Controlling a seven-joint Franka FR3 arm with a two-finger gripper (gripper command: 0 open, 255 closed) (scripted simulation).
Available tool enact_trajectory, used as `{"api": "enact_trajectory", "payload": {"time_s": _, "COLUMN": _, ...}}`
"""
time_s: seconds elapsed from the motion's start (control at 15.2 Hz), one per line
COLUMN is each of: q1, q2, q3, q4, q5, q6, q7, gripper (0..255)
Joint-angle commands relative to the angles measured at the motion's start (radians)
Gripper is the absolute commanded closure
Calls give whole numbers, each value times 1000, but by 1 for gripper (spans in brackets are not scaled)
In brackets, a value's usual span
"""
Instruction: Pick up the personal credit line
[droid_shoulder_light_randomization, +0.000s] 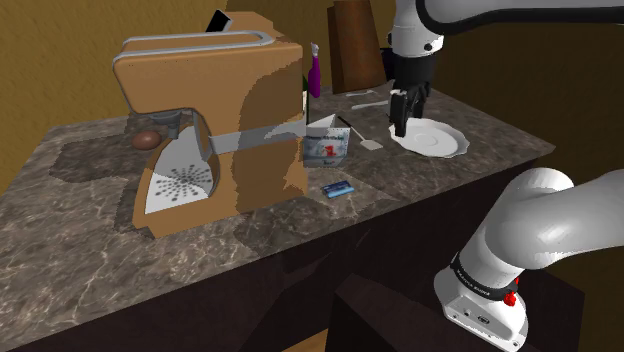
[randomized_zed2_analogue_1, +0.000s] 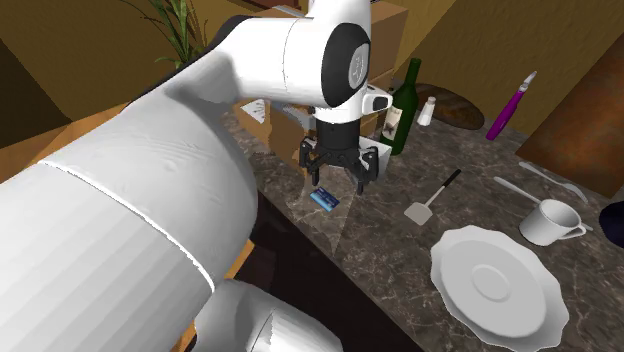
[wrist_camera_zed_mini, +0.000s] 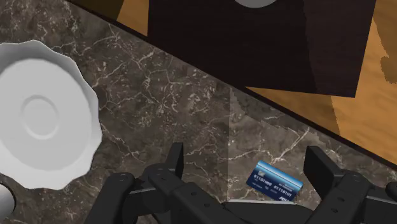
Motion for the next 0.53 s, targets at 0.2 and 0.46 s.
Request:
{"api": "enact_trajectory", "payload": {"time_s": 0.2, "q1": 51, "q2": -42, "q3": -81, "q4": -128, "q5": 9, "q6": 185, "q7": -164, "gripper": 0}}
{"api": "enact_trajectory", "payload": {"time_s": 0.46, "q1": 128, "q2": -48, "q3": -199, "q4": -265, "q5": 35, "q6": 432, "q7": -393, "gripper": 0}}
